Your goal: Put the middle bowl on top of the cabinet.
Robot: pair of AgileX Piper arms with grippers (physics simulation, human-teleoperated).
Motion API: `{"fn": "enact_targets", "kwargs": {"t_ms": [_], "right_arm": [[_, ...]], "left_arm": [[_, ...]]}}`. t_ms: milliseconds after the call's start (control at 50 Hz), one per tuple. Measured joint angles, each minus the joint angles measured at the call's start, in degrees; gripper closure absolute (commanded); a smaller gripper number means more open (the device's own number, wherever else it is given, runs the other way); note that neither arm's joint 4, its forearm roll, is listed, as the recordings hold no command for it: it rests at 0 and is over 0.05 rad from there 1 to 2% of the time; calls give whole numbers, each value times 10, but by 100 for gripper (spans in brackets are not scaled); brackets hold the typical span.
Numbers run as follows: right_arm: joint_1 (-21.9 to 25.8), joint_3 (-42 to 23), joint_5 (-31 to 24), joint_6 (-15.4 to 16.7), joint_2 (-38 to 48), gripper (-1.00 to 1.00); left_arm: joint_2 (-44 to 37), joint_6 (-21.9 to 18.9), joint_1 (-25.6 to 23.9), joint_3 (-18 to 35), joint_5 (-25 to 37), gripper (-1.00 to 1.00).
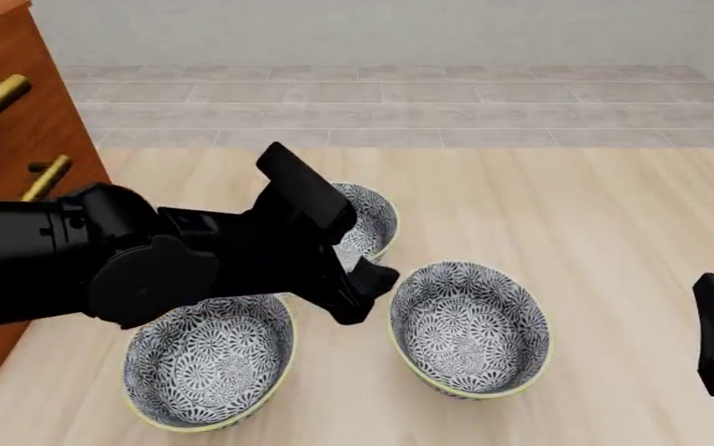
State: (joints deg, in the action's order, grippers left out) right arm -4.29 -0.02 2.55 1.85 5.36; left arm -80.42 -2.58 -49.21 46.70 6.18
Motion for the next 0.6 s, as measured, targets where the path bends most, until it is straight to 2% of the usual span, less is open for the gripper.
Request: {"fn": "enact_targets", "kwargs": {"t_ms": [600], "right_arm": [[-1,0,25,-1,33,-100]], "left_arm": [[-65,62,-16,23,-30,-100]]}}
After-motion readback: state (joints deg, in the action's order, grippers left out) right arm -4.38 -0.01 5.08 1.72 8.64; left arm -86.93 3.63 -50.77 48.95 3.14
